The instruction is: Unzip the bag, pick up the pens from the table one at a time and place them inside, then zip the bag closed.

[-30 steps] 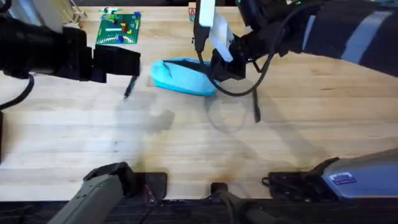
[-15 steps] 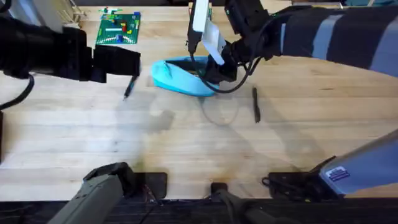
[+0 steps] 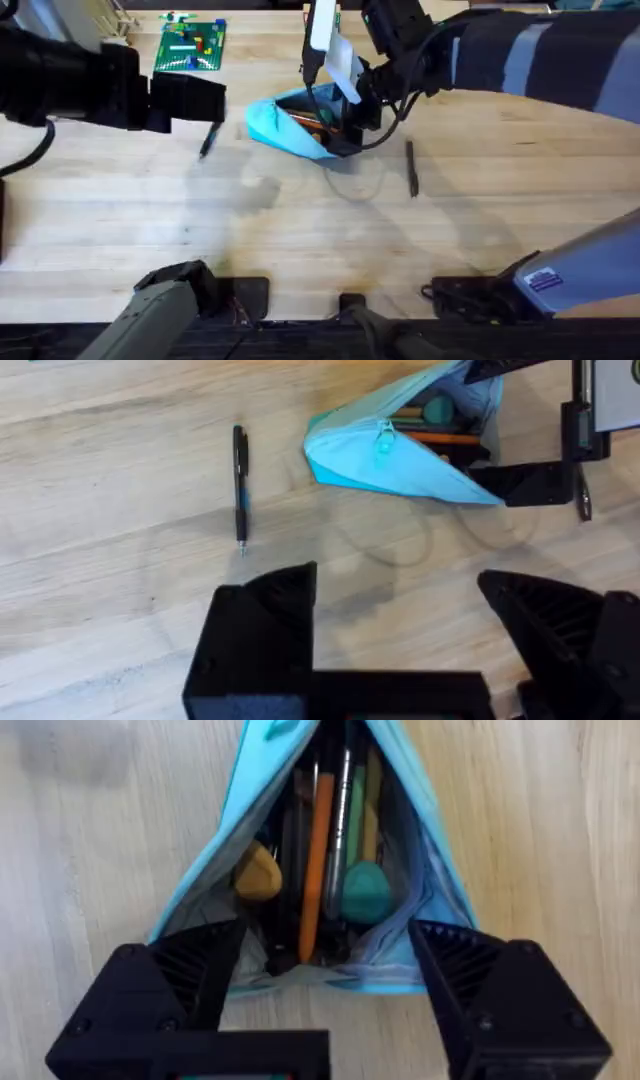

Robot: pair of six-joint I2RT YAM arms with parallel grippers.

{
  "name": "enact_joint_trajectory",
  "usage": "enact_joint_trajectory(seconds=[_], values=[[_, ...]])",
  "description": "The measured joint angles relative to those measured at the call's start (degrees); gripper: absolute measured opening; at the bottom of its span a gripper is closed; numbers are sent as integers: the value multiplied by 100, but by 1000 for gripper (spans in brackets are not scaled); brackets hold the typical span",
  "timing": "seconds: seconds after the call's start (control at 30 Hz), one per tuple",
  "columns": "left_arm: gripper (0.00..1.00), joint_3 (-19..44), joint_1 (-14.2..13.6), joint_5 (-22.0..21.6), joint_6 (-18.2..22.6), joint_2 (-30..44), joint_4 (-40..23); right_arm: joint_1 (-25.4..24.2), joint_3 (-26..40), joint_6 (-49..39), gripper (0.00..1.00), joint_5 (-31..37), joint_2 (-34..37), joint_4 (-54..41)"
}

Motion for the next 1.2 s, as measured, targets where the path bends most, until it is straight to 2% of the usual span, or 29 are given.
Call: enact_joint_trajectory(seconds=[0.2, 0.43, 0.67, 0.97, 1.2], values=[[996, 0, 0, 0, 0, 0, 1, 0, 7, 45, 997, 3, -73, -20], [996, 0, 0, 0, 0, 0, 2, 0, 7, 405, 997, 7, -908, -35], [995, 0, 0, 0, 0, 0, 2, 0, 9, 1113, 997, 4, -1694, -174], [995, 0, 0, 0, 0, 0, 2, 0, 9, 2096, 996, 27, -2420, -928], [995, 0, 0, -2, 0, 0, 4, 0, 9, 3209, 997, 746, -2918, -1395]])
